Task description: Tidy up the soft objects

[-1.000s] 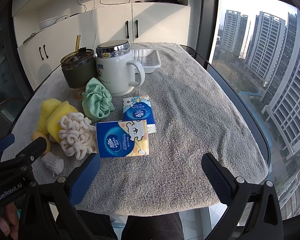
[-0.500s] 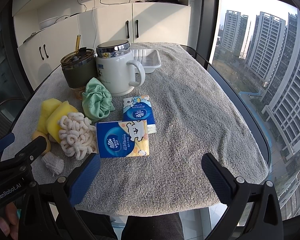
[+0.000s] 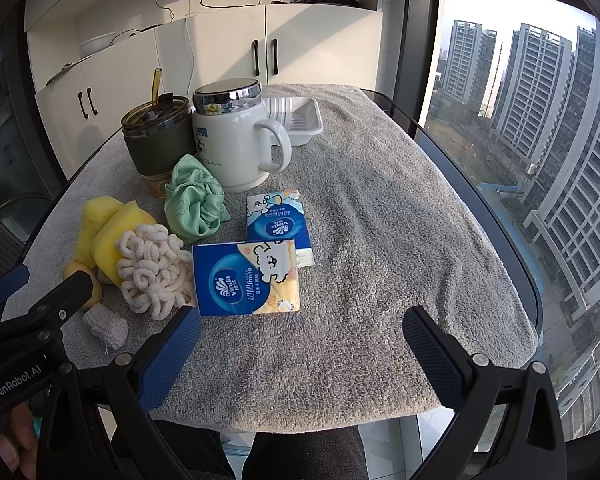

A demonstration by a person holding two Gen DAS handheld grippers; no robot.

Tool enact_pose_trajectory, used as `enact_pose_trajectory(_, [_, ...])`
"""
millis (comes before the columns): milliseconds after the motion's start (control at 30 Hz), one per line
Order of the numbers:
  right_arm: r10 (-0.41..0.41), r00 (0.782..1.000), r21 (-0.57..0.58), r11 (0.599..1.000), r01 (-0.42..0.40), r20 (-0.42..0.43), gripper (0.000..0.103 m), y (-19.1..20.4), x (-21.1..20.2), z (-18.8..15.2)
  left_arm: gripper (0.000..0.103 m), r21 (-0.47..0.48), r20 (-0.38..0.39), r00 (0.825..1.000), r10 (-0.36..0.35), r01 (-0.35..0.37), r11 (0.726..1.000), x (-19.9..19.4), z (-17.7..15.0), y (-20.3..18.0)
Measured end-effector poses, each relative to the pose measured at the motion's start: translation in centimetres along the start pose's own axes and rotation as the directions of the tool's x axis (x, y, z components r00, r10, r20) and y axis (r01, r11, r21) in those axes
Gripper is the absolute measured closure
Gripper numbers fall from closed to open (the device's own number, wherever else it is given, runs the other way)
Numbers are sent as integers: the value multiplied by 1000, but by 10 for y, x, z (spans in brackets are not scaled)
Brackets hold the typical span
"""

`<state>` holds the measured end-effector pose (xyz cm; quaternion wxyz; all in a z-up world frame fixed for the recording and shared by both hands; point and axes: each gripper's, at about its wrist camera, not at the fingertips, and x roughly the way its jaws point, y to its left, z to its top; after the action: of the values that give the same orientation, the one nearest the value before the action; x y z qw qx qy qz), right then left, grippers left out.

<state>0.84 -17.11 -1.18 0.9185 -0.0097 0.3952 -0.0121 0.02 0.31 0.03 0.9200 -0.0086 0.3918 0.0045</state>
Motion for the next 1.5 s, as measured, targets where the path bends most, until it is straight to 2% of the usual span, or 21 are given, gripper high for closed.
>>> enact_pose_trajectory(333, [26, 1000, -21, 999, -26, 10, 0, 2, 4, 0, 0, -17, -45, 996, -78, 78, 997, 16, -12, 16])
enact_pose_trajectory(600, [153, 987, -73, 986, -149, 52, 0, 4, 8, 7, 1, 32, -82, 981, -176, 179, 983, 30, -26, 26])
enact_pose_trajectory(700, [179, 984, -75, 981, -178, 6, 0, 4, 25, 10, 0, 10, -121, 975, -187, 190, 982, 45, -30, 35])
enact_pose_trajectory(767, [198, 980, -53, 978, -199, -27, 1, 2, 35, 11, 1, -33, -126, 962, -242, 240, 970, 48, -32, 40])
enact_pose_trajectory(867, [220, 975, -34, 975, -221, -38, 1, 3, 43, 12, 1, -20, -117, 957, -265, 264, 964, 47, -32, 38])
enact_pose_trajectory(1100, [232, 969, -31, 971, -235, -81, 5, 10, 67, 12, 2, 6, -94, 959, -268, 270, 963, 45, -36, 34])
enact_pose_trajectory(1200, [241, 966, -34, 969, -245, -87, 10, 12, 75, 13, 8, 12, -80, 958, -276, 278, 960, 42, -39, 34])
enact_pose_trajectory(1267, [250, 964, -40, 966, -255, -95, 20, 14, 79, 13, 16, 39, -71, 958, -278, 281, 959, 38, -40, 32])
enact_pose_trajectory(1333, [254, 964, -40, 965, -258, -84, 25, 14, 80, 13, 21, 68, -61, 959, -276, 280, 958, 35, -42, 27])
enact_pose_trajectory(1500, [301, 951, -34, 952, -304, -64, 28, 7, 78, 13, 32, 102, -64, 954, -293, 298, 949, 32, -44, 16])
